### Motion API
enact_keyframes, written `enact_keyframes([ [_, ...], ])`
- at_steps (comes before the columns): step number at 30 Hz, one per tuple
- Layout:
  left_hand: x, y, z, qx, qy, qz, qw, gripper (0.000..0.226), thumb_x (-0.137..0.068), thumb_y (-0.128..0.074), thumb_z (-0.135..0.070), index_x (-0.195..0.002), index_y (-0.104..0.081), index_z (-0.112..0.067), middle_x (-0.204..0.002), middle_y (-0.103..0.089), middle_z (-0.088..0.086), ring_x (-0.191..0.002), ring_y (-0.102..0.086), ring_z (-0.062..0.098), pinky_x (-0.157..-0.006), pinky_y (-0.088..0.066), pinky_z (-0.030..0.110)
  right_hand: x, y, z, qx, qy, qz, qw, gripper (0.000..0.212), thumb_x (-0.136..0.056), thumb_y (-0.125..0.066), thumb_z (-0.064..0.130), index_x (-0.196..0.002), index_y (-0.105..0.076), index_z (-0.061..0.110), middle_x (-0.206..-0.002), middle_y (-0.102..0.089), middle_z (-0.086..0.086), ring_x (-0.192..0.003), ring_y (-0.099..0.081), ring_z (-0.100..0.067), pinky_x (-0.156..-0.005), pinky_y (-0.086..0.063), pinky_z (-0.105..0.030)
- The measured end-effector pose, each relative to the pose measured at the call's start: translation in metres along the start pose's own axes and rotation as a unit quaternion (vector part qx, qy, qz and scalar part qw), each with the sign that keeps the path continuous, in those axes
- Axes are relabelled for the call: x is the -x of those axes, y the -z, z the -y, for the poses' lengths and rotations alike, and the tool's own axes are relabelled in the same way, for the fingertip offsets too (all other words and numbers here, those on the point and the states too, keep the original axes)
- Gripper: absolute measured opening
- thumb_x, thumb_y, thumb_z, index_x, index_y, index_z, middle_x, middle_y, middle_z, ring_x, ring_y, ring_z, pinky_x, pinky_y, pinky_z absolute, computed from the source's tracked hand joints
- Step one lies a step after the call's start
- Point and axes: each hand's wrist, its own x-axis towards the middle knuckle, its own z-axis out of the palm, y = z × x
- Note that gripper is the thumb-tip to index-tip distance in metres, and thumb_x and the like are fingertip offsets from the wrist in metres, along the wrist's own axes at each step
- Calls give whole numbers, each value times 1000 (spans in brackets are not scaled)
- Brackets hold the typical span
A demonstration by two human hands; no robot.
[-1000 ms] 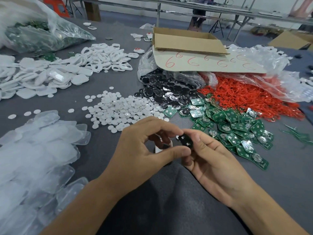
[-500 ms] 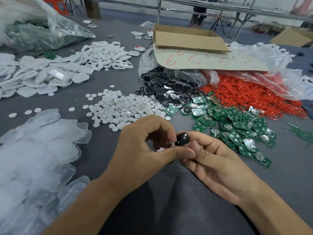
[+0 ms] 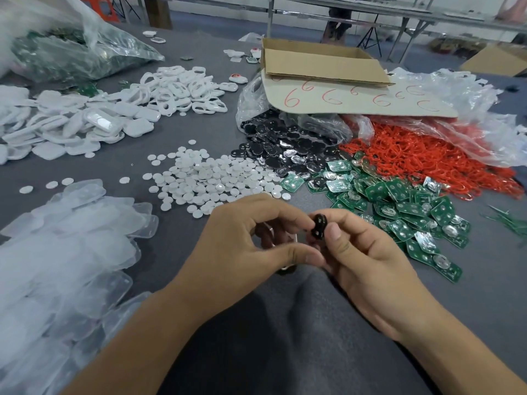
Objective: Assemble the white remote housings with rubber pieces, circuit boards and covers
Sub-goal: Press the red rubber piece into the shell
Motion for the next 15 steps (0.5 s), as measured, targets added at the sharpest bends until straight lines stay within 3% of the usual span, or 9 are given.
enact_keyframes([
  [3,0,14,8,-144,33,50,988,66,-55,-90,-63,-112,-63,-45,-111,-62,-21,-107,-57,8,-78,-39,10,0,-2,-1,191,83,-50,977,21,-91,-58,19,-107,-67,8,-78,-67,-3,-72,-61,-10,-71,-51,-20],
  [6,1,16,13,-228,64,133,962,83,-51,-88,-66,-122,-48,-51,-116,-50,-34,-118,-43,-3,-90,-37,12,1,-5,-6,392,159,-61,904,13,-99,-56,20,-105,-68,22,-87,-68,12,-82,-65,-5,-77,-50,-17],
  [9,2,10,13,-185,95,133,969,79,-56,-93,-51,-121,-47,-51,-111,-60,-26,-109,-53,-6,-84,-44,11,0,-9,-7,528,219,-35,820,16,-96,-63,15,-109,-68,24,-99,-63,15,-96,-61,-3,-82,-43,-11],
  [12,2,7,13,-143,112,118,976,79,-57,-96,-39,-118,-47,-50,-107,-66,-20,-100,-56,-14,-77,-40,1,-3,-13,-10,574,207,-6,792,23,-92,-66,3,-109,-70,18,-102,-61,7,-94,-58,-3,-82,-40,-7],
  [15,3,5,12,-109,126,106,980,80,-55,-98,-34,-115,-48,-49,-104,-68,-21,-95,-59,-9,-76,-43,5,-6,-13,-11,596,217,-20,773,24,-84,-70,-6,-99,-74,13,-100,-61,3,-89,-57,-4,-80,-39,-3],
])
